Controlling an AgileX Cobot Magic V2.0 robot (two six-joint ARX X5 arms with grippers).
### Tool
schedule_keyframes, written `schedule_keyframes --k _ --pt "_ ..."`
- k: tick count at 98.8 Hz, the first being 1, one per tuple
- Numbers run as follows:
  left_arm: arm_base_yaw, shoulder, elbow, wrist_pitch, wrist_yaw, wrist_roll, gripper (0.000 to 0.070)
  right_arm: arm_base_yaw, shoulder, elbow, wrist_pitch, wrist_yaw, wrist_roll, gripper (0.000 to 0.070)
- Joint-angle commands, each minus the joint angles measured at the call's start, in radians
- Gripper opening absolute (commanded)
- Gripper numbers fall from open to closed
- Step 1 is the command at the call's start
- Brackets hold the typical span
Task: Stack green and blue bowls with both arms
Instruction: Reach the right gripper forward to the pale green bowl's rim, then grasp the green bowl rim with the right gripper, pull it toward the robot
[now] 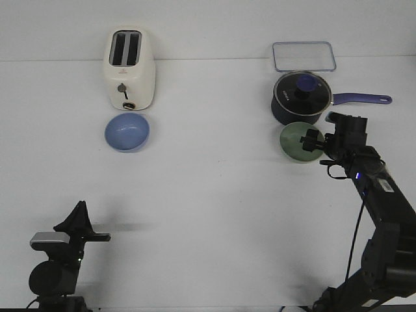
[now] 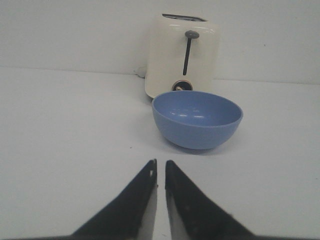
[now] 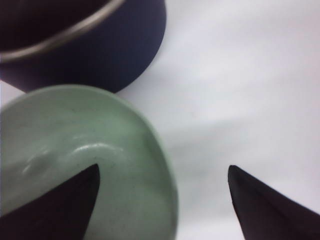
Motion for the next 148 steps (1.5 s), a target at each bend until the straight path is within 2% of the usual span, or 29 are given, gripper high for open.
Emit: schedule_keyframes --k 1,13,21,40,41,59,86,107,118,127,134,148 --pt "0.002 -0.002 -0.020 0.012 0.003 0.001 0.0015 -0.002 0.038 0.026 0.006 -0.019 -0.016 0.0313" --pt "0.002 -0.002 -0.020 0.012 0.003 0.001 0.0015 -0.002 0.058 0.026 -0.005 -0.019 -0.016 0.0074" --pt "0.002 -0.002 -0.020 0.012 0.003 0.001 0.0015 -0.002 0.058 0.026 -0.005 -0.020 -0.015 0.0001" --pt "0.002 -0.002 -0.020 0.013 0.003 0.001 0.0015 -0.014 -0.012 0.026 -0.033 -0.061 -0.019 0.0001" --pt "0.002 -0.002 -0.020 0.012 0.003 0.001 0.0015 -0.016 -0.153 0.026 -0.117 -0.153 -0.022 0.0001" --pt "0.002 -0.002 -0.020 0.012 0.003 0.001 0.0015 0.033 -0.334 0.009 -0.169 -0.258 -0.029 0.0001" --pt "0.002 -0.002 -0.020 0.012 0.003 0.001 0.0015 0.241 -0.579 -0.119 -0.237 -0.253 -0.024 0.0001" --pt "0.002 -0.002 -0.020 0.017 0.003 0.000 0.0015 0.438 -0.638 -0.270 -0.229 -0.222 0.050 0.0001" --pt "0.002 -0.002 -0.020 0.016 0.003 -0.004 0.0015 0.541 -0.636 -0.352 -0.186 -0.174 0.088 0.0001" --pt "0.002 -0.002 -0.020 0.016 0.003 -0.010 0.0015 0.614 -0.628 -0.406 -0.147 -0.167 0.130 0.0001" --pt "0.002 -0.002 -0.020 0.016 0.003 -0.040 0.0015 0.658 -0.620 -0.431 -0.122 -0.161 0.151 0.0001" --pt "0.002 -0.002 -0.020 0.015 0.003 -0.133 0.0015 0.731 -0.565 -0.442 -0.113 -0.096 0.153 0.0001"
